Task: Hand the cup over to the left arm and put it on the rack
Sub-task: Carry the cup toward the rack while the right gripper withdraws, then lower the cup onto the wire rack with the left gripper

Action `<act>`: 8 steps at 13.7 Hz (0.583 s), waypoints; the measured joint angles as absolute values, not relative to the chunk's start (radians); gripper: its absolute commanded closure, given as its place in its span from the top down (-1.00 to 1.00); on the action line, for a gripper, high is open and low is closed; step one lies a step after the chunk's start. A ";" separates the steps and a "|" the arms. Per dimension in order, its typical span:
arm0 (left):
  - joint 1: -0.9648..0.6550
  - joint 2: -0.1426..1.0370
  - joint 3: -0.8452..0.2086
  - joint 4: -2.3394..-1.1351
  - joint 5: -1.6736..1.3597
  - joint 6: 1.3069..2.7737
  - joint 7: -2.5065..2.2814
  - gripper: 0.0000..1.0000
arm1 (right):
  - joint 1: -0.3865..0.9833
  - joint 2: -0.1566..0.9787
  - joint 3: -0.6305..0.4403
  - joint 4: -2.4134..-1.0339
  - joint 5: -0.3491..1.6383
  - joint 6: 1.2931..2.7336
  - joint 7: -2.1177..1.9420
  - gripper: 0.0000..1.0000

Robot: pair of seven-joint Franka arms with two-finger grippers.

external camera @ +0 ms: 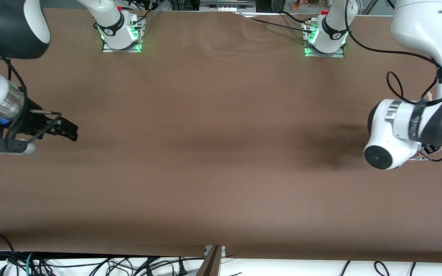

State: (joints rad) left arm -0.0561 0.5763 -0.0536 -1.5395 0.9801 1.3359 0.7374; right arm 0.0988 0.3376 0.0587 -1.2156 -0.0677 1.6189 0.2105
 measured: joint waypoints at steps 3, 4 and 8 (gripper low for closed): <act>-0.053 0.539 -0.053 -1.643 1.049 1.377 0.671 -0.98 | 0.070 0.306 0.036 -1.249 -0.075 1.611 0.086 1.00; -0.053 0.516 -0.052 -1.678 1.071 1.378 0.662 -0.98 | 0.057 0.297 0.032 -1.258 -0.075 1.610 0.040 1.00; -0.028 0.455 -0.051 -1.798 1.146 1.471 0.568 -0.98 | 0.024 0.267 0.030 -1.295 -0.075 1.581 -0.041 1.00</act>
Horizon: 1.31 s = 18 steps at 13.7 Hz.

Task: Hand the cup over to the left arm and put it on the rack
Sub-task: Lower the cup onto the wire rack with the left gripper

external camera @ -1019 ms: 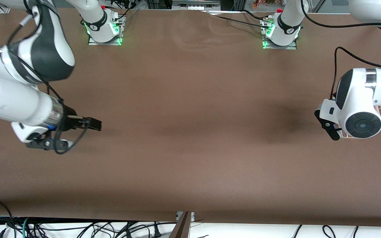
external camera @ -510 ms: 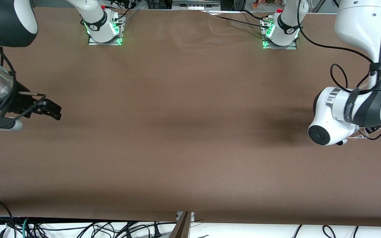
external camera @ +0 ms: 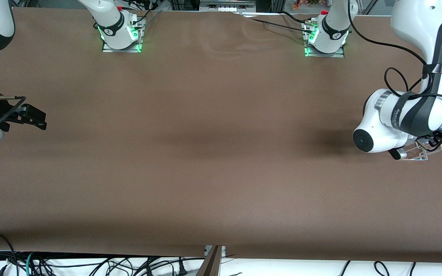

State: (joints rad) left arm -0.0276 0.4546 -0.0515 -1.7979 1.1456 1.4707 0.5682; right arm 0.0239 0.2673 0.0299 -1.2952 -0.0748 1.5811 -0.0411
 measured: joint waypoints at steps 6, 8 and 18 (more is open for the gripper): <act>0.025 0.475 -0.050 -1.850 1.222 1.588 0.479 -0.98 | 0.021 0.251 0.031 -1.304 -0.075 1.524 -0.119 1.00; 0.035 0.481 -0.050 -1.854 1.223 1.597 0.473 -0.97 | 0.021 0.251 0.031 -1.306 -0.075 1.521 -0.121 1.00; 0.082 0.551 -0.050 -1.860 1.223 1.718 0.416 1.00 | 0.025 0.251 0.040 -1.307 -0.075 1.520 -0.124 1.00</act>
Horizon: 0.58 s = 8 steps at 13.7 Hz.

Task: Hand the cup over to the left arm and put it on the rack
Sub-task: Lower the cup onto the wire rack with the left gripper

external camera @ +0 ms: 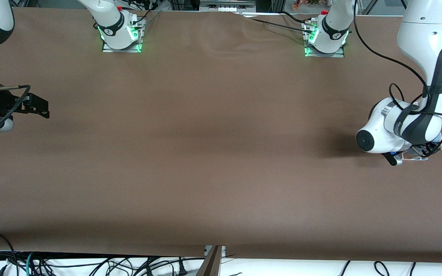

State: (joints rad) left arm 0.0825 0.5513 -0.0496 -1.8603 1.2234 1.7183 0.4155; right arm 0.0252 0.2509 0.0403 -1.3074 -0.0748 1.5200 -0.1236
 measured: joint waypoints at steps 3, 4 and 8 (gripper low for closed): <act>0.083 0.554 -0.051 -1.858 1.222 1.723 0.400 1.00 | 0.022 0.251 0.038 -1.307 -0.075 1.520 -0.124 1.00; 0.083 0.552 -0.051 -1.853 1.208 1.723 0.394 1.00 | 0.019 0.251 0.036 -1.307 -0.075 1.520 -0.124 1.00; 0.083 0.496 -0.051 -1.785 0.921 1.692 0.385 1.00 | 0.016 0.251 0.036 -1.308 -0.075 1.520 -0.125 1.00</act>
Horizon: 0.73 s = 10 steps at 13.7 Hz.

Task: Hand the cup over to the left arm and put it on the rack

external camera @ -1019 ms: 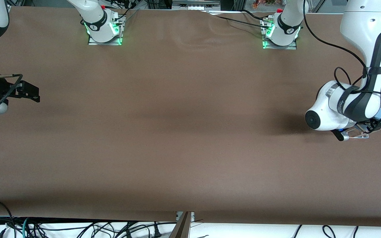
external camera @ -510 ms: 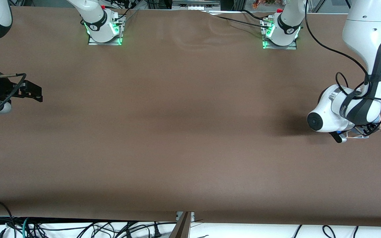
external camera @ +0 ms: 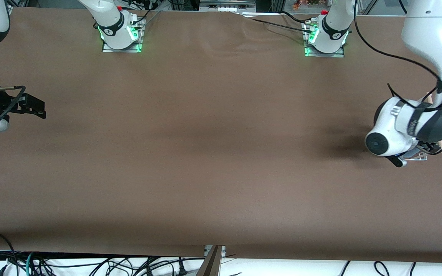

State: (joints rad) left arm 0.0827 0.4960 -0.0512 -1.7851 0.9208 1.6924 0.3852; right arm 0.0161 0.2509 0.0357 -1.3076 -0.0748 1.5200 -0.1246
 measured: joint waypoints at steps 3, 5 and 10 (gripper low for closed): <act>0.083 0.427 -0.051 -1.700 0.660 1.656 0.358 1.00 | 0.016 0.251 0.037 -1.308 -0.075 1.520 -0.125 1.00; 0.082 0.386 -0.052 -1.619 0.460 1.619 0.290 1.00 | 0.016 0.251 0.037 -1.308 -0.075 1.520 -0.125 1.00; 0.072 0.300 -0.059 -1.484 0.097 1.589 0.176 1.00 | 0.016 0.251 0.037 -1.308 -0.072 1.520 -0.125 1.00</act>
State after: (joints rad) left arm 0.0719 0.3001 -0.0591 -1.4837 0.0973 1.5894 0.1755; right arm 0.0160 0.2509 0.0372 -1.3082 -0.0717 1.5204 -0.1246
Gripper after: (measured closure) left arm 0.000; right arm 0.000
